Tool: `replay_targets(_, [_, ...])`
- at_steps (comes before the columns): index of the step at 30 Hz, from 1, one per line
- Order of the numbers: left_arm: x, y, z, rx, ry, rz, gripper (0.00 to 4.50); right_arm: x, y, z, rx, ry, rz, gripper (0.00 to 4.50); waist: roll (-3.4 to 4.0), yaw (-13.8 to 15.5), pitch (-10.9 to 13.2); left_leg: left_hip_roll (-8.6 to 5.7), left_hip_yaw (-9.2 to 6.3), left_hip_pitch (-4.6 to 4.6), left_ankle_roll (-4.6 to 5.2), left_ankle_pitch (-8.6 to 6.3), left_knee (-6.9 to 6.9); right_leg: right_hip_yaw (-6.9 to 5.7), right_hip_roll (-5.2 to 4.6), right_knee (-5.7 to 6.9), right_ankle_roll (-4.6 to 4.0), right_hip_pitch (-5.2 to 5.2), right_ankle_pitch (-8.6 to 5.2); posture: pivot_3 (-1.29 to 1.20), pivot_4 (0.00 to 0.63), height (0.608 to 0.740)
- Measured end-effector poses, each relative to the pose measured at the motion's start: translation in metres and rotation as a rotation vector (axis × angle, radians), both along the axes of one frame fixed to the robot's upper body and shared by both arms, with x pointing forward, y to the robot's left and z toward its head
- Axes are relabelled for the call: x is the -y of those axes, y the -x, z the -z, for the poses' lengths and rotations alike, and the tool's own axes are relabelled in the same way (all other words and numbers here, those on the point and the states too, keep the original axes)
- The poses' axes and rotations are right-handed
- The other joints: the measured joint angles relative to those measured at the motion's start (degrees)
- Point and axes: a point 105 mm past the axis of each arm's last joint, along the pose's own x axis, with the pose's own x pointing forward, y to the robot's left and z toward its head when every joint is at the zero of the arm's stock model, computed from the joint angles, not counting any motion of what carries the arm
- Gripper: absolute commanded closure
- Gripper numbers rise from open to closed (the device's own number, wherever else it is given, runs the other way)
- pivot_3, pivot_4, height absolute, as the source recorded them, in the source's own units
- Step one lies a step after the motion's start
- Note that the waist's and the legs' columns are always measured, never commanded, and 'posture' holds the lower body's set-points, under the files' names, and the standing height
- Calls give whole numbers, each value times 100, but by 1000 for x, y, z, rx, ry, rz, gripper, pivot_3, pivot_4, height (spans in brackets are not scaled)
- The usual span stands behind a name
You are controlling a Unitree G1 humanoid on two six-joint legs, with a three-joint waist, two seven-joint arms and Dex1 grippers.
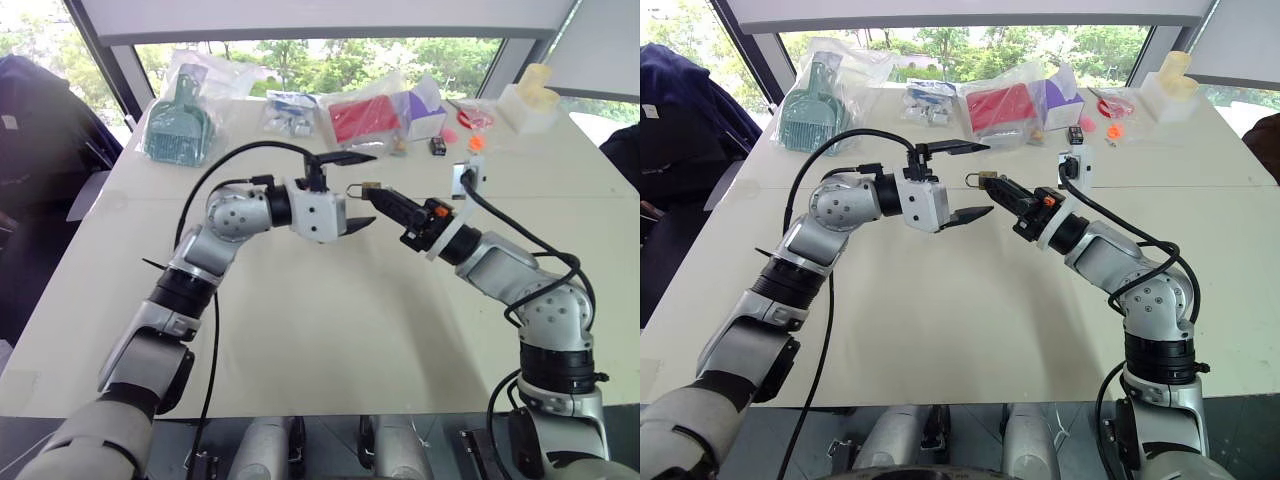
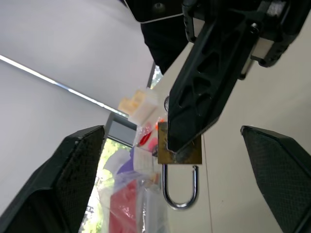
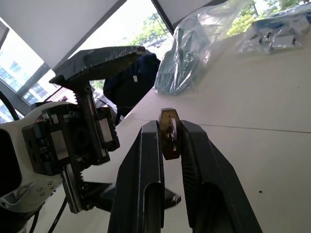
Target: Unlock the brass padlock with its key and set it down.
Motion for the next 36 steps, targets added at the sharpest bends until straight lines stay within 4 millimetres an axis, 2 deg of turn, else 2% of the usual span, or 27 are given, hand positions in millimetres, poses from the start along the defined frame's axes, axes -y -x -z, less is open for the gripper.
replay_targets(3, [-11, -10, 0, -110, 35, -53, 14, 3, -2, 1, 0, 8, 15, 4404, 0, 13, 0, 0, 0, -1, -20, 12, 1, 0, 0, 1, 0, 0, 0, 0, 150, 735])
replay_targets(6, [-22, -22, -9, -284, 179, -103, 14, 5, -3, 1, -1, 8, 26, 4404, 0, 10, 0, -1, -1, -1, -21, 13, 1, 0, 0, 0, 0, 2, 0, 0, 150, 735])
replay_targets(9, [-24, -27, -13, -367, 245, -121, 14, 7, -3, 1, 1, 9, 33, 4404, 0, 15, 0, -2, -1, -1, -22, 13, 1, 0, 1, 2, 2, 3, 0, 0, 150, 735])
replay_targets(15, [-14, -28, -13, -388, 265, -104, 14, 5, -3, 2, -8, 11, 24, 4404, 0, 7, 0, -2, -1, 0, -22, 13, 1, 0, 2, 1, 2, 4, 0, 0, 150, 735])
replay_targets(29, [-14, -36, -9, -375, 256, -117, 14, -1, 2, 0, -16, -4, 4, 4404, 0, 9, 0, -2, -2, -1, -22, 13, 1, 0, 1, 1, 1, 3, 0, 0, 150, 735])
replay_targets(36, [-13, -38, -13, -335, 257, -124, 14, 0, 2, 0, -22, -12, 1, 4404, 0, 19, 0, -3, -3, -1, -22, 13, 1, 0, 0, 0, 1, 3, 0, 0, 150, 735])
